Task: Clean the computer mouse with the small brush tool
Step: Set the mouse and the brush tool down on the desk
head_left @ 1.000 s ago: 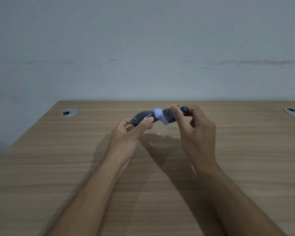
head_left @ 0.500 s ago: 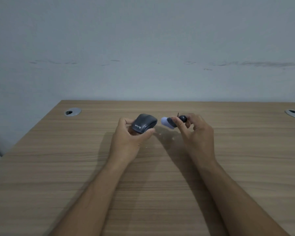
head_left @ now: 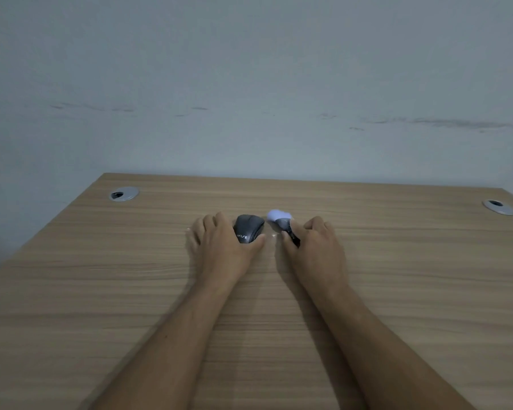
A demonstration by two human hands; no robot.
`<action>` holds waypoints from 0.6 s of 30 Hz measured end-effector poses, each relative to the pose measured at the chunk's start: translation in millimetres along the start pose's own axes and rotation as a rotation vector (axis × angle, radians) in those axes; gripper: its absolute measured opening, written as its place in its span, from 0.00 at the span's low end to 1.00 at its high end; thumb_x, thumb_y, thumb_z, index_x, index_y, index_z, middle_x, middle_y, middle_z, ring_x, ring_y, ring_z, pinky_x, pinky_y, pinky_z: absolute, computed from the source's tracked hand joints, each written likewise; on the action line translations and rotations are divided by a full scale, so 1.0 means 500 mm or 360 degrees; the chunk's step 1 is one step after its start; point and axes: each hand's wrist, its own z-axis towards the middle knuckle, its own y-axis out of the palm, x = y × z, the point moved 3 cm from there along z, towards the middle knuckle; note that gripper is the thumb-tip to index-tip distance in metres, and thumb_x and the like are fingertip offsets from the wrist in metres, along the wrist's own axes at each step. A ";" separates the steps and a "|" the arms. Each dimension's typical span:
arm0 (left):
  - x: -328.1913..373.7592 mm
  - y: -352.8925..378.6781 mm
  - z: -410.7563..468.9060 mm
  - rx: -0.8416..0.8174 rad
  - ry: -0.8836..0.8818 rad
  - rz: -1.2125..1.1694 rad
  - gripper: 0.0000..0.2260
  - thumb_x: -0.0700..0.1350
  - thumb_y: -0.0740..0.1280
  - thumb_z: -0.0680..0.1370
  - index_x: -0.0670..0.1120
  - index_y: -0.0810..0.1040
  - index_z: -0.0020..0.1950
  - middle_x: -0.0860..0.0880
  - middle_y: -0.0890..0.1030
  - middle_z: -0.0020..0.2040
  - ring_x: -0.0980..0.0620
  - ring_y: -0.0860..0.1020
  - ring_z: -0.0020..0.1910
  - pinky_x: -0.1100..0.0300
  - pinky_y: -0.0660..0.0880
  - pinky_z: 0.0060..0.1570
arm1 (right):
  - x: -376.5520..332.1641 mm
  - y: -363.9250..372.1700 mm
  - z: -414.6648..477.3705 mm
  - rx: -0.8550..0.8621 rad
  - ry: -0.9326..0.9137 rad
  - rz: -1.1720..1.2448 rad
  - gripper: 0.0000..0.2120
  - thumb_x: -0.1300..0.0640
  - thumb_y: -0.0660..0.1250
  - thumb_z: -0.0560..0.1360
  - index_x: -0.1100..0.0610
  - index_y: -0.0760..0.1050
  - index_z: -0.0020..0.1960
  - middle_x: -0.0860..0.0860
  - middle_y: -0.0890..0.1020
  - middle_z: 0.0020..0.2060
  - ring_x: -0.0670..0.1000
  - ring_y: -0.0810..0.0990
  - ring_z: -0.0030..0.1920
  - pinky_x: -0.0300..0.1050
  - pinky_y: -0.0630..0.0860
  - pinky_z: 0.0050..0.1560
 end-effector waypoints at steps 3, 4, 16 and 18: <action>0.001 0.002 0.000 -0.0015 -0.0003 0.0122 0.41 0.82 0.63 0.66 0.48 0.77 0.60 0.49 0.80 0.62 0.42 0.74 0.73 0.38 0.66 0.79 | 0.000 -0.001 -0.003 -0.0027 0.0009 -0.0033 0.18 0.39 0.65 0.83 0.50 0.84 0.60 0.50 0.79 0.53 0.56 0.78 0.58 0.53 0.80 0.52; 0.003 -0.001 -0.002 -0.0032 -0.0013 0.0141 0.43 0.84 0.63 0.65 0.47 0.76 0.59 0.49 0.80 0.61 0.42 0.75 0.72 0.38 0.66 0.79 | 0.001 -0.001 -0.004 -0.0032 0.0017 -0.0039 0.19 0.37 0.65 0.82 0.50 0.84 0.60 0.51 0.79 0.52 0.56 0.78 0.58 0.53 0.79 0.53; -0.056 -0.044 0.002 -0.0318 0.0267 0.0177 0.28 0.54 0.46 0.89 0.46 0.71 0.83 0.44 0.71 0.85 0.40 0.67 0.86 0.45 0.63 0.84 | 0.028 -0.029 -0.011 0.0042 0.0537 0.0060 0.22 0.44 0.55 0.88 0.54 0.82 0.68 0.56 0.78 0.72 0.62 0.72 0.74 0.62 0.68 0.73; -0.067 -0.038 -0.003 -0.0397 0.0266 0.0307 0.28 0.53 0.47 0.91 0.48 0.57 0.91 0.49 0.56 0.92 0.46 0.52 0.92 0.47 0.49 0.90 | 0.037 -0.009 -0.004 -0.0072 0.0552 0.0123 0.24 0.44 0.54 0.88 0.56 0.82 0.68 0.57 0.78 0.72 0.63 0.72 0.75 0.61 0.67 0.75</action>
